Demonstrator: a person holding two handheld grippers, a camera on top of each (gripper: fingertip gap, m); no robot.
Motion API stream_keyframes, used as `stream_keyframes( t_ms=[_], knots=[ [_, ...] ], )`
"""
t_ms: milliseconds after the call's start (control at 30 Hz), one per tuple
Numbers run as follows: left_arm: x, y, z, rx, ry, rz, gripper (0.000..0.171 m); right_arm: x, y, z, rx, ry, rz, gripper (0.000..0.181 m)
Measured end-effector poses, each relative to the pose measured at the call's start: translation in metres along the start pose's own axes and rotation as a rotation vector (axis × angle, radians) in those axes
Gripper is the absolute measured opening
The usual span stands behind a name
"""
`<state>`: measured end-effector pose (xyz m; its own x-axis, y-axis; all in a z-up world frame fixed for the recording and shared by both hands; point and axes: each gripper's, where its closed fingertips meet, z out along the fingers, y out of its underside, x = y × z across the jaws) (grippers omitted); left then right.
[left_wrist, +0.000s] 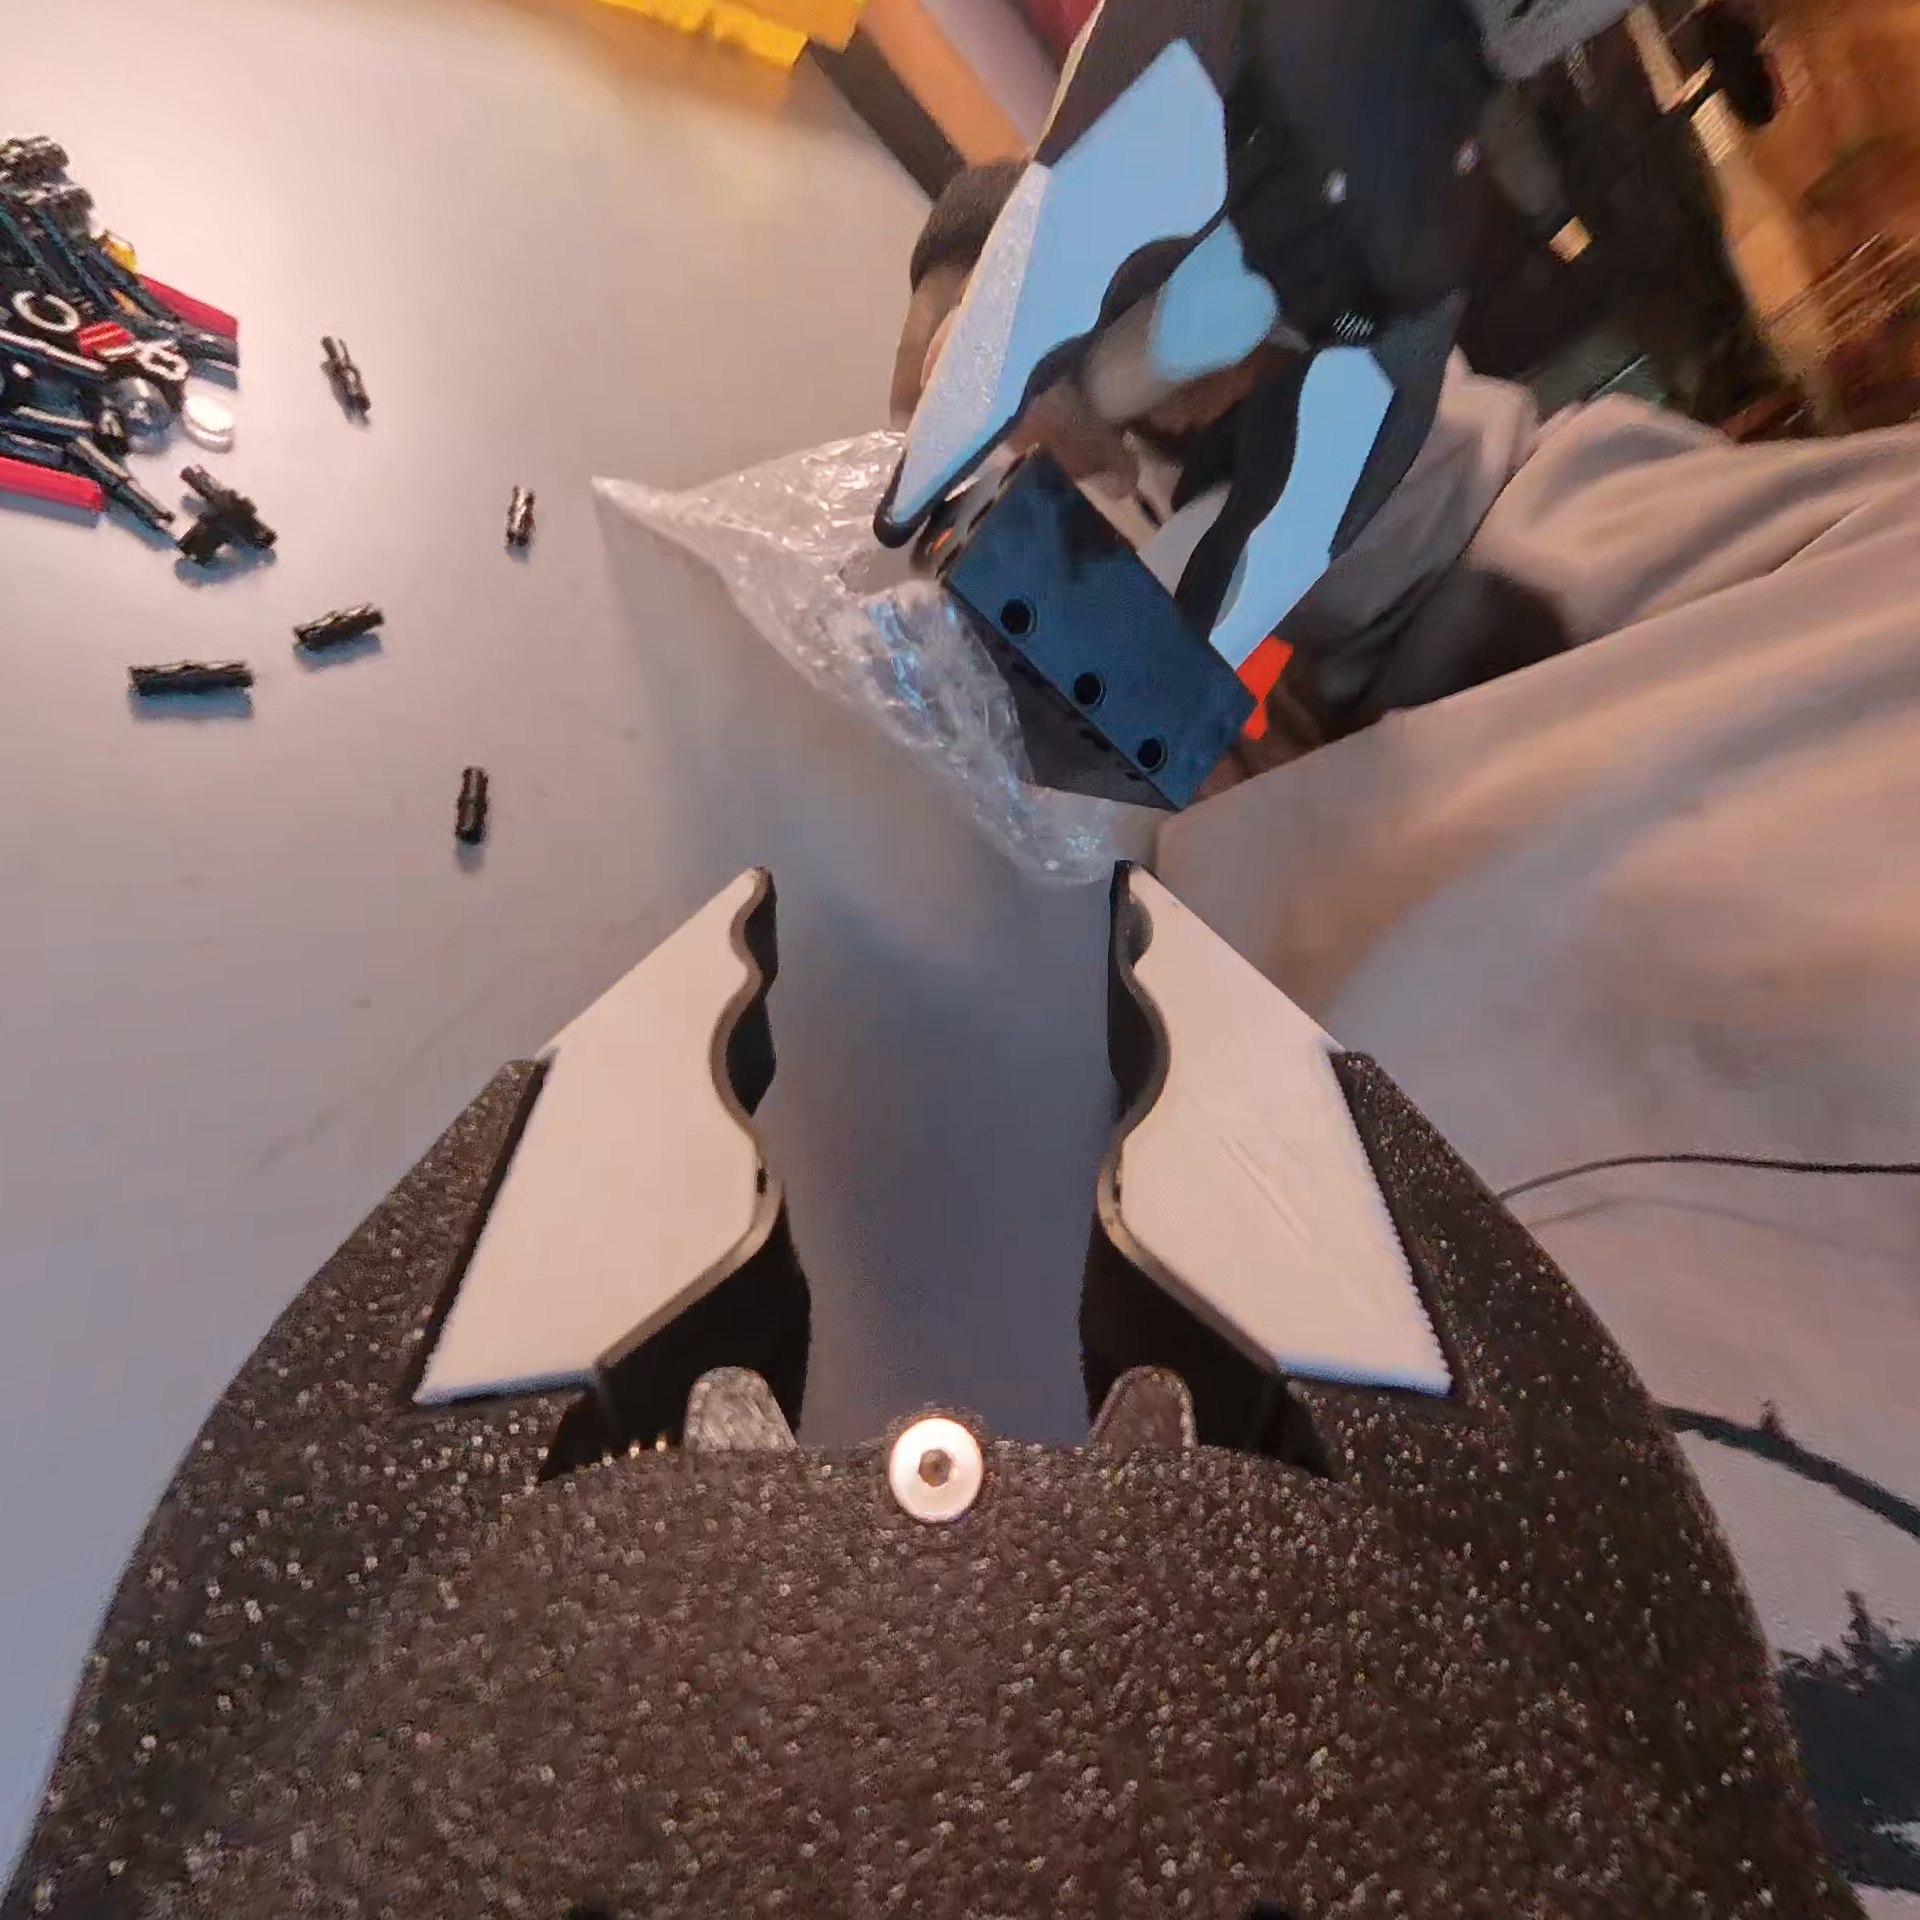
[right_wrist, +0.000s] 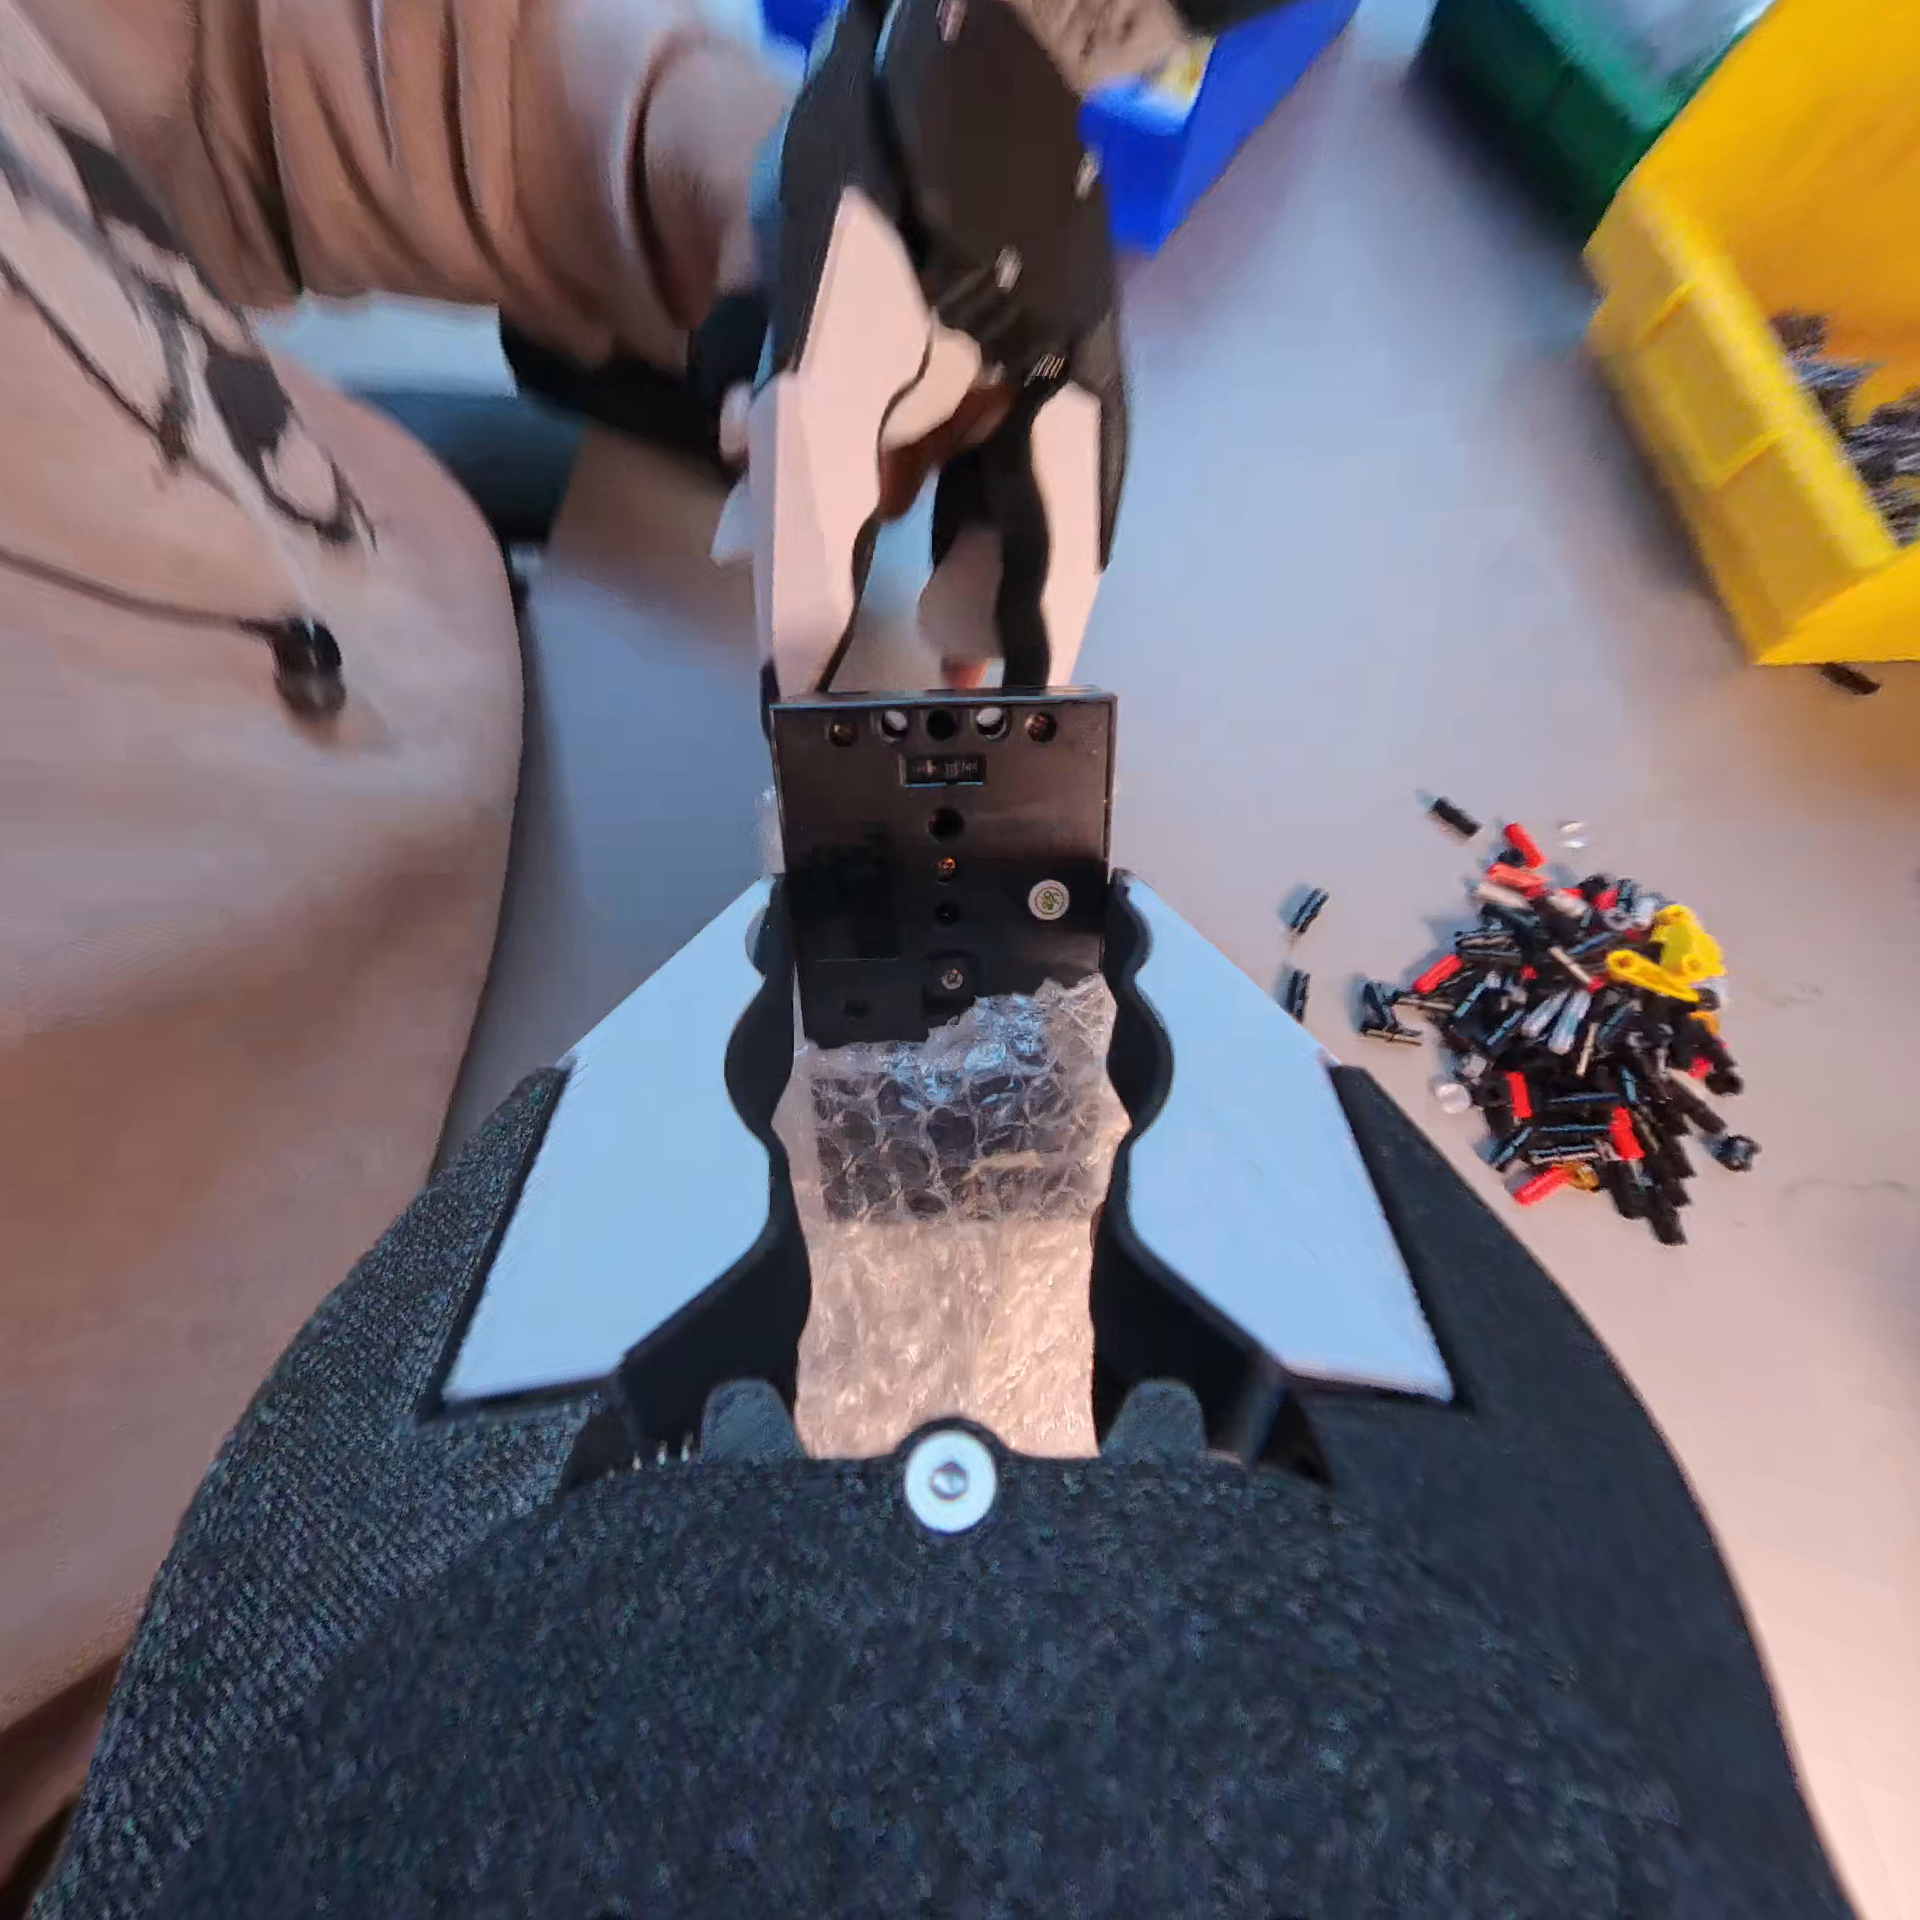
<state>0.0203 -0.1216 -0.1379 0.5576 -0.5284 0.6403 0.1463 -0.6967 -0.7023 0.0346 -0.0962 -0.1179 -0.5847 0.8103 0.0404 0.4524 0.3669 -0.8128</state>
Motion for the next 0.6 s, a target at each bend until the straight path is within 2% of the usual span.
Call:
stream_keyframes(
  t_ms=[133,200,267,400,600],
  knots=[
    [0.013,-0.025,0.005,0.122,0.142,-0.129,0.053,0.007,-0.009,-0.011,0.144,0.008,0.099,0.059],
    [0.017,-0.031,0.007,0.144,0.2,-0.158,0.023,0.009,-0.012,-0.015,0.191,0.019,0.105,0.059],
    [0.023,-0.033,0.009,0.151,0.25,-0.164,0.004,0.009,-0.012,-0.018,0.205,0.022,0.109,0.059],
    [0.021,-0.031,0.01,0.123,0.197,-0.09,0.001,0.007,-0.004,-0.02,0.139,0.054,0.053,0.059],
    [0.022,-0.033,0.004,0.115,0.19,-0.132,0.001,0.008,0.006,-0.017,-0.045,0.114,-0.025,0.058]
  ],
)
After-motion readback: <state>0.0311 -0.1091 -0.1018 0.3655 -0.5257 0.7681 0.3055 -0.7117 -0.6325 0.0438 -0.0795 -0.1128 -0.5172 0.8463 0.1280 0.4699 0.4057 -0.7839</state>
